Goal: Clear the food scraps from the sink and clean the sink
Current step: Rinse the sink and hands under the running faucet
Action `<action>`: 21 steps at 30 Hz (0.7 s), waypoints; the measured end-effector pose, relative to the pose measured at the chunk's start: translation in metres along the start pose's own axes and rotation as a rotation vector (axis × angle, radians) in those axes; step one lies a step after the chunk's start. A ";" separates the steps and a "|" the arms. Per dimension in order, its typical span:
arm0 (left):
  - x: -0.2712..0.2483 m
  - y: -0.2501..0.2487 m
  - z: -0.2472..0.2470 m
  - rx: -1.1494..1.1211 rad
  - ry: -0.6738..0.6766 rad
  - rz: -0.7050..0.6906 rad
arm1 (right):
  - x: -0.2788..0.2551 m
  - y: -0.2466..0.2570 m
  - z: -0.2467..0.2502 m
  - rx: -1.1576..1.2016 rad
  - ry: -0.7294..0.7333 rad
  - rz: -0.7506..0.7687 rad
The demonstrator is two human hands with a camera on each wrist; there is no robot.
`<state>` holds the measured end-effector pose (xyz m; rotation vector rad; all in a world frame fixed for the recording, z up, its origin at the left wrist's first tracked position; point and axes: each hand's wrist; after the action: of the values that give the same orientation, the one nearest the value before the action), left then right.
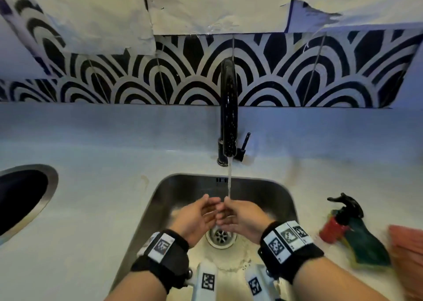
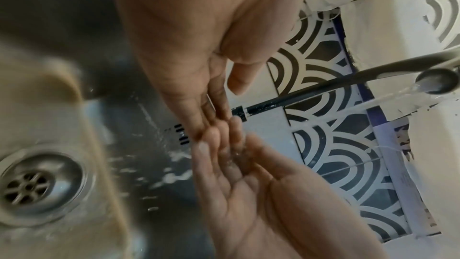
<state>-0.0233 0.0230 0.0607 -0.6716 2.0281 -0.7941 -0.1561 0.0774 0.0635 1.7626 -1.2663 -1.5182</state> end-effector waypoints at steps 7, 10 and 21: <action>0.013 0.041 -0.006 -0.133 -0.029 0.113 | -0.013 -0.020 0.014 0.208 -0.119 -0.092; 0.019 0.045 -0.011 -0.142 -0.008 0.162 | -0.018 -0.025 0.029 0.141 -0.183 -0.046; 0.062 0.046 -0.011 -0.225 0.051 0.298 | -0.031 -0.058 0.069 0.116 -0.397 -0.107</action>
<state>-0.0720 0.0132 0.0010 -0.4587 2.2186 -0.4173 -0.2012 0.1442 0.0123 1.6743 -1.4918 -1.9639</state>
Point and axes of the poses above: each hand's wrist, its own x-axis towards the middle knuckle, its own z-axis out of the back of the hand, y = z × x, and after that the axes turned 1 degree about y, right-handed
